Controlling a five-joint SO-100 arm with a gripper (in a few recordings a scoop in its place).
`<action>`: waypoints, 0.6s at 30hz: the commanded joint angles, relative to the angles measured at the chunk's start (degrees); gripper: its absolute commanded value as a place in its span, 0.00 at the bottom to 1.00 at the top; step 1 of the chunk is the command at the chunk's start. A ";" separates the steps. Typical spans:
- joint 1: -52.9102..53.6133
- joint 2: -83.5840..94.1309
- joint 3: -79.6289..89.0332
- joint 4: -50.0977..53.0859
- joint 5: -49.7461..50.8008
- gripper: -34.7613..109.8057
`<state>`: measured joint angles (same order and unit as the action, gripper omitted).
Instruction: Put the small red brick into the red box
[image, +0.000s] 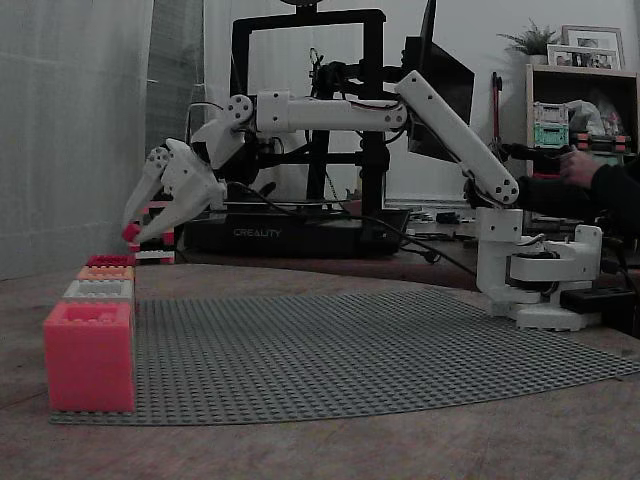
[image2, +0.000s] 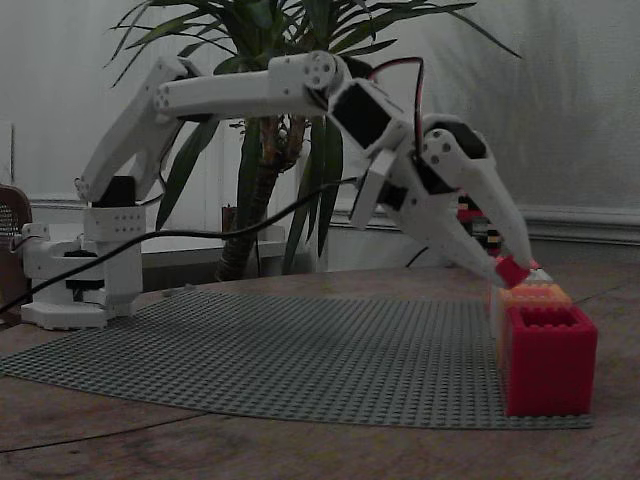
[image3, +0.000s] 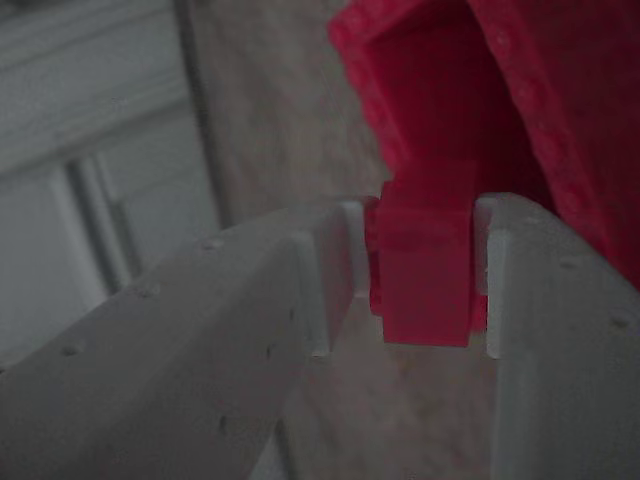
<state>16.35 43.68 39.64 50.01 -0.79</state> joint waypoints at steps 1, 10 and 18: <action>1.23 1.58 -3.69 -4.57 -1.32 0.24; 1.23 -0.44 -2.81 -8.61 0.09 0.30; 1.23 1.58 -0.88 -9.40 0.00 0.37</action>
<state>16.61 40.43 39.73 41.48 -0.18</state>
